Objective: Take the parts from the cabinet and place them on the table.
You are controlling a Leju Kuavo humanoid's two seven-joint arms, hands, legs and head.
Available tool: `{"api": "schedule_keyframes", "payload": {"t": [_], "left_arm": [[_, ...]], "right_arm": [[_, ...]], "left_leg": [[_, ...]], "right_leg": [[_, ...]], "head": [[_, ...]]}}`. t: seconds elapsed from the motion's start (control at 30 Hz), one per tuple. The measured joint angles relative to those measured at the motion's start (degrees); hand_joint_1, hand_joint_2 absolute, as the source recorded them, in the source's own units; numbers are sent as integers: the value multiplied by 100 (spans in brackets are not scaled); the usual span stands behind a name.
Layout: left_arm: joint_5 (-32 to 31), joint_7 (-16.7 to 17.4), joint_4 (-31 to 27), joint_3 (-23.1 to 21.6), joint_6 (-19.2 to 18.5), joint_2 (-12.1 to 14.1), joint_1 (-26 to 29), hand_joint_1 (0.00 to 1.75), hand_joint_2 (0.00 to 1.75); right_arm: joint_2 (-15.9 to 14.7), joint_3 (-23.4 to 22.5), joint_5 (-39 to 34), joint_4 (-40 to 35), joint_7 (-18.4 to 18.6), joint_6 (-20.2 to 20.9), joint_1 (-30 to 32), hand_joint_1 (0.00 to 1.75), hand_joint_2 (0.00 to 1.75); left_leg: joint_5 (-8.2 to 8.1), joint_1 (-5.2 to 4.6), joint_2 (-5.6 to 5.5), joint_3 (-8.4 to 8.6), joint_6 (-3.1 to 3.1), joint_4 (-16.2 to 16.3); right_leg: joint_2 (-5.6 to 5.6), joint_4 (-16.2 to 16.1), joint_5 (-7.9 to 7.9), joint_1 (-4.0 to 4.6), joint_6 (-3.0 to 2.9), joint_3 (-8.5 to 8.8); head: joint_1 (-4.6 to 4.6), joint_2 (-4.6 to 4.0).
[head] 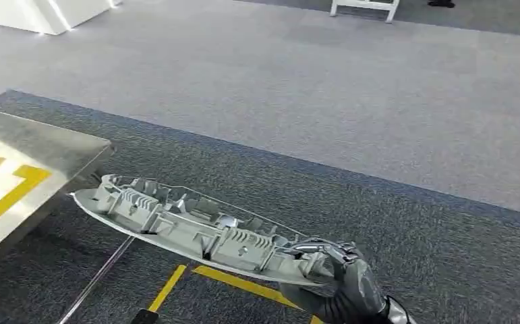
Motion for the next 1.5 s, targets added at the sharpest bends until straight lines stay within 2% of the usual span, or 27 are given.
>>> {"api": "schedule_keyframes", "payload": {"t": [0.03,0.17,0.2,0.27,0.33,0.37,0.4,0.47,0.5,0.53,0.67,0.7,0.73,0.77,0.83,0.87,0.93,1.0,1.03,1.07,1.17,1.2,1.27,1.33,1.37,1.43,1.5], "left_arm": [[-2,0,0,2,0,2,-23,0,175],[-7,0,0,30,2,16,23,0,175],[-7,2,0,44,2,15,32,0,175],[-15,2,0,48,2,5,5,0,175],[-19,2,0,53,0,5,2,0,175],[-17,2,0,53,0,5,15,0,175],[-20,2,0,55,0,5,27,0,175],[-20,2,0,57,0,7,28,0,175],[-17,2,0,59,0,9,25,0,175],[-20,2,0,64,0,9,3,0,175],[-17,0,0,81,0,9,27,0,175],[-17,2,0,83,-2,7,47,0,175],[-20,0,0,85,0,11,35,0,175],[-20,0,0,88,0,11,5,0,175],[-20,0,0,88,-4,2,-12,0,175],[-20,0,0,88,-9,2,-6,0,175],[-17,0,0,88,-11,2,16,0,175],[-20,0,0,88,-17,0,14,0,175],[-20,0,0,90,-19,5,8,0,175],[-20,2,0,90,-20,5,-5,0,175],[-30,2,0,94,-22,7,37,0,175],[-39,2,0,96,-17,22,42,0,175],[-48,2,0,96,-15,9,13,0,175],[-59,2,0,96,-15,9,-8,0,175],[-65,2,0,96,-17,9,2,0,175],[-70,2,0,96,-17,9,29,0,175],[-72,2,0,98,-15,9,26,0,175]], "right_arm": [[0,0,7,-7,0,0,3,175,175],[0,-7,33,-24,2,-15,2,175,175],[0,-9,33,-28,2,-22,-5,175,175],[0,-13,35,-53,-2,-33,9,175,175],[0,-22,35,-55,0,-33,12,175,175],[0,-24,37,-55,0,-33,15,175,175],[0,-24,39,-55,2,-33,17,175,175],[0,-24,39,-57,0,-31,15,175,175],[0,-22,39,-57,0,-31,15,175,175],[0,-22,39,-59,0,-31,21,175,175],[0,-26,50,-61,2,-39,10,175,175],[0,-26,55,-77,7,-39,7,175,175],[0,-26,68,-81,0,-39,5,175,175],[0,-24,61,-87,-9,-39,14,175,175],[0,-20,63,-90,-7,-39,22,175,175],[0,-20,63,-87,0,-39,38,175,175],[0,-22,63,-87,0,-39,52,175,175],[0,-22,63,-90,0,-39,52,175,175],[0,-22,63,-85,2,-39,44,175,175],[0,-22,66,-103,-6,-39,55,175,175],[0,-26,94,-103,2,-44,53,175,175],[0,-26,92,-103,2,-46,49,175,175],[2,-24,92,-105,0,-55,54,175,175],[0,-26,94,-105,-2,-66,60,175,175],[0,-26,94,-105,0,-66,64,175,175],[0,-24,94,-105,0,-66,63,175,175],[2,-22,94,-105,0,-66,62,175,175]], "left_leg": [[-20,-21,-78,-61,-33,74],[16,24,-268,-124,-135,55],[-47,-2,-46,-134,-163,135],[-446,9,391,-474,-234,849],[-758,39,484,-894,-261,1695],[-735,46,487,-970,-264,1824],[-569,48,490,-895,-257,1668],[-44,31,564,-452,-197,775],[160,-7,784,-212,-131,294],[29,-74,968,-138,-109,171],[21,-91,748,-119,-12,0],[59,-36,688,-47,11,-69],[59,-19,624,-29,46,-82],[52,-12,555,-36,71,-81],[39,-13,424,-30,91,-77],[35,-13,344,-25,91,-73],[20,-4,173,9,71,-64],[-28,20,18,47,17,-31],[-51,1,-35,28,-18,-7],[-59,8,-107,-22,-43,55],[-30,48,-258,-57,-128,18],[-66,46,-207,-57,-150,53],[-346,22,320,-285,-234,554],[-730,58,474,-773,-273,1509],[-760,67,482,-913,-282,1757],[-464,74,491,-827,-270,1517],[102,44,625,-353,-184,506]], "right_leg": [[113,-157,-69,-24,-12,84],[-103,-144,-40,-7,-132,98],[-182,-157,-41,-5,-161,128],[-350,-164,-78,16,-221,163],[-518,-163,-103,35,-238,174],[-593,-162,-116,39,-239,183],[-666,-163,-130,41,-235,199],[-801,-163,-169,53,-224,261],[-854,-168,-190,55,-215,288],[-914,-168,-212,88,-180,303],[-1160,-211,-261,106,-53,373],[-1019,-167,-315,67,-23,340],[-670,61,-427,64,-7,241],[-502,481,-611,63,4,18],[-406,1339,-940,63,30,-475],[-401,1550,-936,66,39,-635],[-393,1107,-495,60,40,-522],[-216,83,78,20,52,-74],[56,-47,-49,0,56,-4],[71,-150,-61,-9,13,97],[-88,-149,-51,31,-97,100],[-176,-180,-47,-11,-130,134],[-321,-192,-83,5,-197,190],[-501,-192,-124,25,-230,220],[-572,-192,-144,26,-233,235],[-703,-191,-185,30,-225,287],[-844,-193,-250,41,-195,383]], "head": [[5,0],[0,0],[2,0],[-61,0],[-66,0],[-66,0],[-68,0],[-66,0],[-68,0],[-61,0],[-63,0],[-74,0],[-41,-2],[-27,0],[-13,-2],[-11,0],[-9,0],[-9,0],[-11,0],[-9,0],[-4,0],[-5,0],[-81,0],[-76,0],[-76,0],[-77,0],[-78,0]]}}
